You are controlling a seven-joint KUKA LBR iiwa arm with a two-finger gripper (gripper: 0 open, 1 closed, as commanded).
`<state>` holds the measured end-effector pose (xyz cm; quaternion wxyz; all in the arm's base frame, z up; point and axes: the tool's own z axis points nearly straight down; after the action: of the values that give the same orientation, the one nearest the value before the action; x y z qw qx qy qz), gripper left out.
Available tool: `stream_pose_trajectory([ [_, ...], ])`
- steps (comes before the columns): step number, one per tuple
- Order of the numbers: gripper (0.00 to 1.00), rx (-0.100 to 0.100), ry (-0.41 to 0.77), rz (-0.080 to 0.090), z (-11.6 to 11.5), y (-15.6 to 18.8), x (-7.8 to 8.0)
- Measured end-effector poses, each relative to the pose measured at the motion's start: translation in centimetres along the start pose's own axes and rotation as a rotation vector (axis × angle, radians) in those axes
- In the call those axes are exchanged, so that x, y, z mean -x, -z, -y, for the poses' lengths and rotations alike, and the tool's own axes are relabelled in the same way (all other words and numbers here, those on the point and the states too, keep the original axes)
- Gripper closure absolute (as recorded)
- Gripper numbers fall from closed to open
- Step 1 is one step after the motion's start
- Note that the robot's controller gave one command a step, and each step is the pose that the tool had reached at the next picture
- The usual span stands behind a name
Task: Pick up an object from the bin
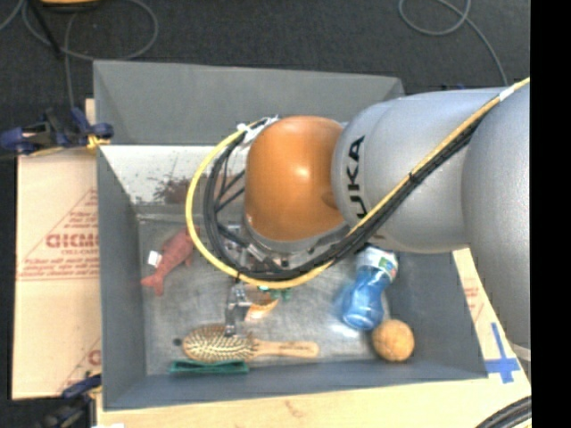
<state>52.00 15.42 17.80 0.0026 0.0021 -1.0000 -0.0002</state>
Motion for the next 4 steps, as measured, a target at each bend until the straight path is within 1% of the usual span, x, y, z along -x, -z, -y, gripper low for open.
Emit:
stream_pose_trajectory([
  [1, 0.0, 0.001, -0.002, 0.005, 0.0, 0.3, 0.1],
  [2, 0.0, -0.002, 0.205, 0.002, 1.4, -7.9, -3.4],
  [3, 0.0, -0.002, 0.284, 0.006, 1.8, -4.7, -4.2],
  [4, 0.0, 0.001, -0.016, 0.008, 3.4, -3.4, -0.8],
])
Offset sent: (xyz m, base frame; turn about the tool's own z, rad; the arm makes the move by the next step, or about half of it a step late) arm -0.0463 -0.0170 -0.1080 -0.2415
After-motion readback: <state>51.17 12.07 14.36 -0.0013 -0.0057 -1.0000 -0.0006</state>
